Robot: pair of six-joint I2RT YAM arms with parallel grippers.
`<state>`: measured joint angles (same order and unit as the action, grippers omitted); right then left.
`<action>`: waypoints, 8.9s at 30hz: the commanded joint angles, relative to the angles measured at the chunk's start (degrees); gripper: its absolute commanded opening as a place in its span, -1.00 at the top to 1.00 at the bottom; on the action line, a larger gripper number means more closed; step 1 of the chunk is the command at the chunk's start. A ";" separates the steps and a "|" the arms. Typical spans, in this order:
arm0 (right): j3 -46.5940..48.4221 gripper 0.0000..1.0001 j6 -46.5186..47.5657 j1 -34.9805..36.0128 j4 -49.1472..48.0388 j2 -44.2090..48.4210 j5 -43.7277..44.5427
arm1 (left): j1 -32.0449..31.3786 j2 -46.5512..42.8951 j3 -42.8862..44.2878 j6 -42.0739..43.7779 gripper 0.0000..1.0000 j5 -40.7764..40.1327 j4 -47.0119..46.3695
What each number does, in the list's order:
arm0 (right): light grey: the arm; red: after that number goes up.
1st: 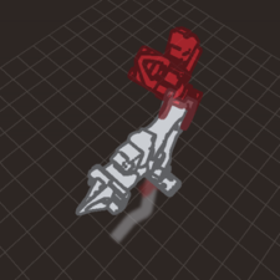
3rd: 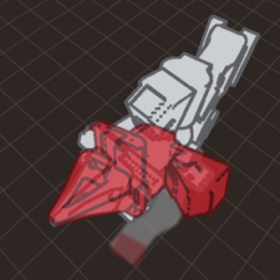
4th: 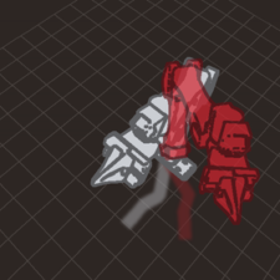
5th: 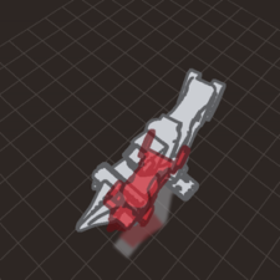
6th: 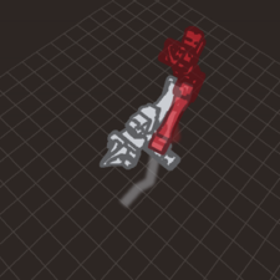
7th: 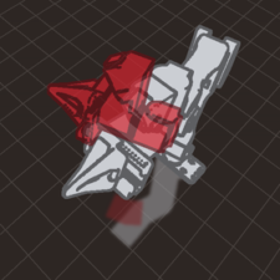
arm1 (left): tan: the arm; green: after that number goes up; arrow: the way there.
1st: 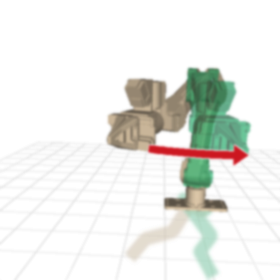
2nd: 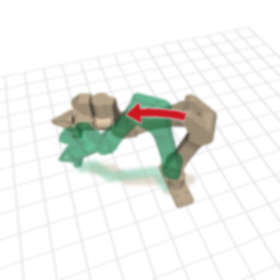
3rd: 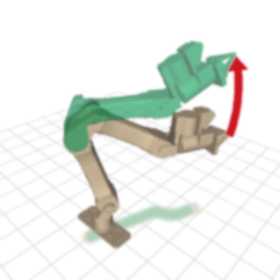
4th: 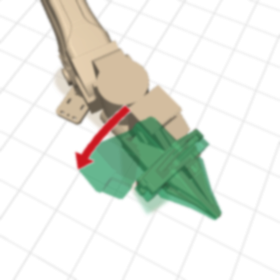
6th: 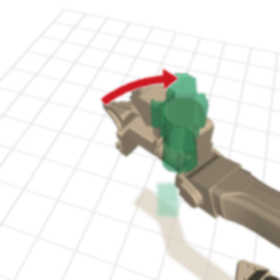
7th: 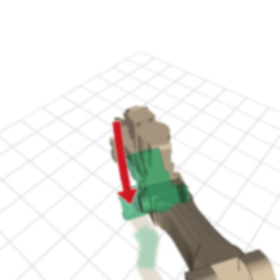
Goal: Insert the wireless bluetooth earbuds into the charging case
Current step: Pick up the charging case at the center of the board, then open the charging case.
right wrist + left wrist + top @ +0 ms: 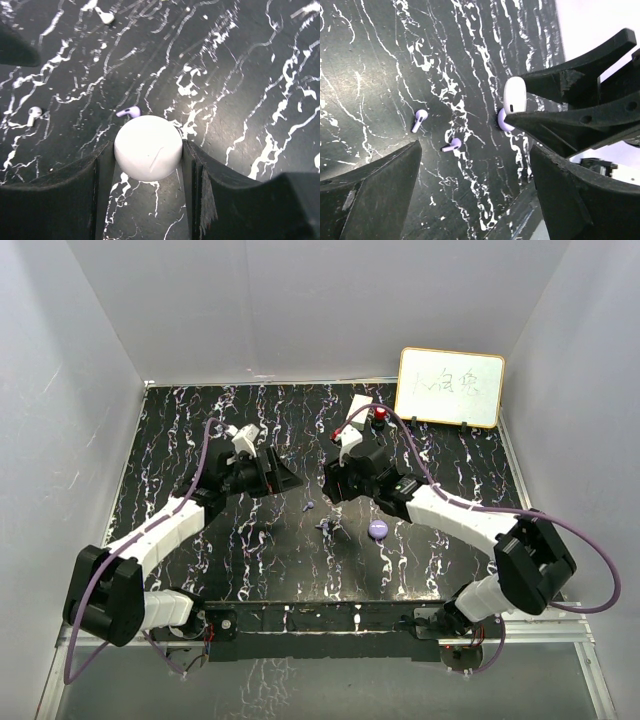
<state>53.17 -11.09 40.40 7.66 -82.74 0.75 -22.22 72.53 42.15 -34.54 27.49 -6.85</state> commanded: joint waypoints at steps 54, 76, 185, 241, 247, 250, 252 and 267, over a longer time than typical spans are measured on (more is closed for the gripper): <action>4.67 0.63 7.94 4.37 -14.11 -0.43 -10.42 | -2.96 8.66 -4.95 -17.97 0.06 11.80 -25.19; 4.88 -0.59 5.70 4.39 -15.00 1.34 -10.41 | -3.27 8.90 -3.97 -17.05 1.00 10.96 -24.07; -14.30 0.53 -64.96 -23.22 -74.29 -10.80 -52.35 | -2.40 31.30 7.53 -46.99 1.00 27.89 -71.45; -16.64 0.30 -71.26 -24.77 -84.11 -13.99 -52.93 | -2.39 30.54 6.90 -46.75 1.00 28.41 -70.88; -16.52 0.32 -71.43 -24.77 -84.38 -14.27 -52.98 | -2.39 30.96 7.08 -46.85 1.00 28.44 -70.93; -16.22 0.34 -71.50 -24.74 -84.46 -14.48 -52.96 | -2.39 31.24 7.10 -46.89 1.00 28.41 -70.89; -16.09 0.34 -71.65 -24.76 -84.62 -14.63 -53.02 | -2.39 31.35 6.99 -46.90 1.00 28.41 -70.93; -15.66 0.39 -72.27 -24.76 -85.51 -15.76 -53.15 | -2.48 31.80 7.24 -45.18 1.00 28.50 -68.22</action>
<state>36.62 -82.96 15.94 -72.88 -97.89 -52.25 -24.40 104.49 48.03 -80.95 55.11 -74.39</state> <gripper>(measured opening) 0.310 0.246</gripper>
